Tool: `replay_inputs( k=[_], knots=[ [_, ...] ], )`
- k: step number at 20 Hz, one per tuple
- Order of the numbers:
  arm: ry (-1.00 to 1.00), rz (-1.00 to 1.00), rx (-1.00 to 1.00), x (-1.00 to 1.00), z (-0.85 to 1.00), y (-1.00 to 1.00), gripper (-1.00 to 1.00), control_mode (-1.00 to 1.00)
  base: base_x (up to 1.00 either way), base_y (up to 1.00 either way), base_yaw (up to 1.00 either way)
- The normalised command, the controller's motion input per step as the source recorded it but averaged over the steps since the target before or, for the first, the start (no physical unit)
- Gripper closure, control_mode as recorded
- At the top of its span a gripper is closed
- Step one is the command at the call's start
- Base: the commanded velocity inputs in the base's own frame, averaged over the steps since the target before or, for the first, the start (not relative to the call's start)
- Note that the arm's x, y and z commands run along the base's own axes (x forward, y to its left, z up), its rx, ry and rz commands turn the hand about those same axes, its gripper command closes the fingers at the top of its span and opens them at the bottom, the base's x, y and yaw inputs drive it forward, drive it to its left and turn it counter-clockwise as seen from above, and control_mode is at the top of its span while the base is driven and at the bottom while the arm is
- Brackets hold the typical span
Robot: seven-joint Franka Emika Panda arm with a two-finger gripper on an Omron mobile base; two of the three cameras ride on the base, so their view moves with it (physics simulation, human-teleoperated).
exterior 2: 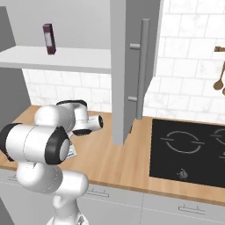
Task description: Pick the yogurt and place it on the digital scale for weighing, and close the cabinet.
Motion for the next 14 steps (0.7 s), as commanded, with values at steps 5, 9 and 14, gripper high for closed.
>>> replay_inputs(
  k=[5, 9, 14],
  knots=[
    [0.0, 0.0, 0.0, -0.14, 0.0, -0.01, -1.0, -1.0, 0.0, 0.0, 0.0],
    [0.0, 0.0, 0.0, -0.22, 0.0, -0.17, -1.0, -1.0, 0.0, 0.0, 0.0],
    [0.0, 0.0, 0.0, -0.18, 0.0, -0.23, -1.0, -1.0, 0.0, 0.0, 0.0]
  ],
)
